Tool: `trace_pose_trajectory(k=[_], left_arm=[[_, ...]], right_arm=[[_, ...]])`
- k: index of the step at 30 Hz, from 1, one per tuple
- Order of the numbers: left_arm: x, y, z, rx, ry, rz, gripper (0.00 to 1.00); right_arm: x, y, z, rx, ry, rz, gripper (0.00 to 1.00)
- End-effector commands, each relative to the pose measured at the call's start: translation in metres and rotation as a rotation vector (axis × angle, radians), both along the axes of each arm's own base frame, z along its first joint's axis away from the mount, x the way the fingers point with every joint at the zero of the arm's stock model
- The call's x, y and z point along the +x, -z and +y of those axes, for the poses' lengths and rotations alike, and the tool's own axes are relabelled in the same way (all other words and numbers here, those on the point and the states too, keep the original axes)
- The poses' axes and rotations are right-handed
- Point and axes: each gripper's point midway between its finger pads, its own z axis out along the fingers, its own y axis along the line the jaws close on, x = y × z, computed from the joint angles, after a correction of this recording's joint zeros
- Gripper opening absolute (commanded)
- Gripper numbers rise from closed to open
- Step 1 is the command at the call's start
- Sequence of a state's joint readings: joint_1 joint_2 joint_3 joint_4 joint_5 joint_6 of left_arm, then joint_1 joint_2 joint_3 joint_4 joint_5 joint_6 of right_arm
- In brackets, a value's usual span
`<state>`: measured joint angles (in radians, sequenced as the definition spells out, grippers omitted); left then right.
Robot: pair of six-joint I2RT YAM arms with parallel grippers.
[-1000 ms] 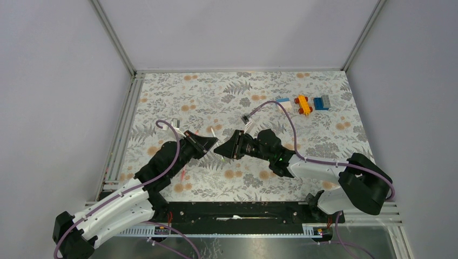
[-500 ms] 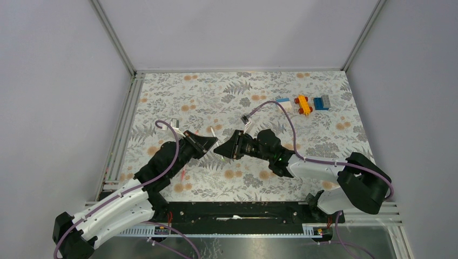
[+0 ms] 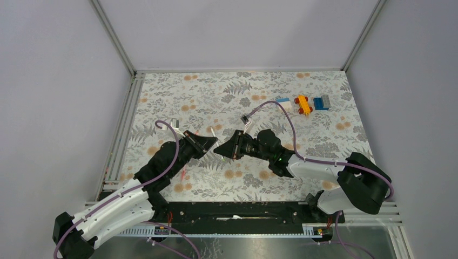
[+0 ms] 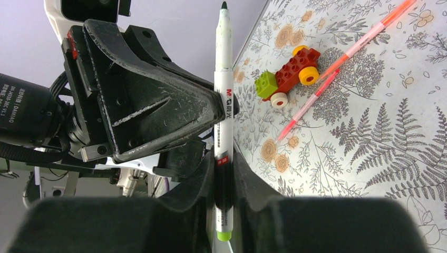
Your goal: Insert the pens into the pen caps
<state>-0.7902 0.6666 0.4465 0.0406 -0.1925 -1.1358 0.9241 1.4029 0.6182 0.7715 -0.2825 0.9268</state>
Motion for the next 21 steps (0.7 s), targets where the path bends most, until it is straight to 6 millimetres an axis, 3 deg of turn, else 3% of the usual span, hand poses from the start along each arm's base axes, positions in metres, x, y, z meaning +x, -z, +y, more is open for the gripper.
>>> trace_pose_trajectory(k=[1,4,5,11,13,15,21], left_arm=[[0.002,-0.009,0.001,-0.041,-0.014,-0.026,0.0],[0.002,-0.004,0.003,-0.023,-0.02,-0.013,0.01],[0.002,-0.003,0.004,-0.012,-0.027,-0.008,0.07],[-0.002,0.002,0.007,0.044,-0.007,-0.027,0.62],[-0.004,0.004,0.008,0.066,0.001,-0.031,0.76],[-0.006,0.01,0.01,0.102,0.01,-0.028,0.81],[-0.009,0.028,0.01,0.216,0.056,-0.017,0.81]], right_arm=[[0.0,-0.029,0.006,0.069,-0.016,-0.064,0.05],[0.001,-0.027,0.005,0.063,-0.011,-0.066,0.0],[0.001,-0.025,0.003,0.055,-0.006,-0.064,0.0],[0.007,-0.006,-0.011,-0.042,0.063,-0.068,0.0],[0.01,0.0,-0.02,-0.09,0.097,-0.078,0.0],[0.014,0.008,-0.03,-0.151,0.136,-0.092,0.0],[0.02,0.019,-0.068,-0.308,0.242,-0.152,0.0]])
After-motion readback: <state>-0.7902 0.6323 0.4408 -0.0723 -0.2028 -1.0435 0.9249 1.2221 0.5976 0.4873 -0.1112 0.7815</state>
